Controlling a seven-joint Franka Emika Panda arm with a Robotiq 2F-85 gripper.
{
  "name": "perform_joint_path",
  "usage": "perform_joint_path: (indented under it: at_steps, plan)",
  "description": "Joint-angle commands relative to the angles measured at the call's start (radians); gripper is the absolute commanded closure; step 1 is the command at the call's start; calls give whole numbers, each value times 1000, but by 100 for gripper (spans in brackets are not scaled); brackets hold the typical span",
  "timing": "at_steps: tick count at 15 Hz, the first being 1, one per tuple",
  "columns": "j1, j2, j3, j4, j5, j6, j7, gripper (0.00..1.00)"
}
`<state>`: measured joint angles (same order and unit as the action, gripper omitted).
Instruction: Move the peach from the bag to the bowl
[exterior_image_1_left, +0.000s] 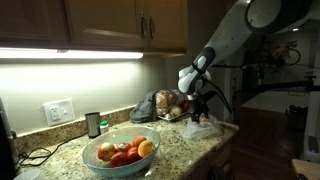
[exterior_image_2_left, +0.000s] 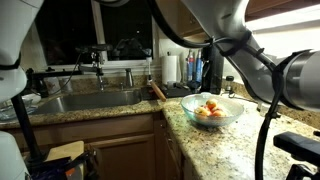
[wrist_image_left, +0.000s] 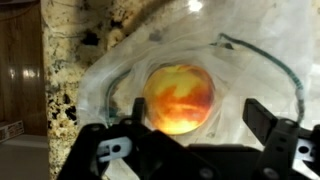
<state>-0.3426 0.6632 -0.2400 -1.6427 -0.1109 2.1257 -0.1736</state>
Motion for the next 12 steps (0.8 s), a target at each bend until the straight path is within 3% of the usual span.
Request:
perform_joint_path:
  at_steps: [1, 11, 12]
  plan:
    - [-3, -11, -3, -4, -6, -39, 25, 0]
    - [-14, -3, 0, 5, 4, -68, 28, 0]
    - [-15, -3, 0, 5, 4, -67, 28, 25]
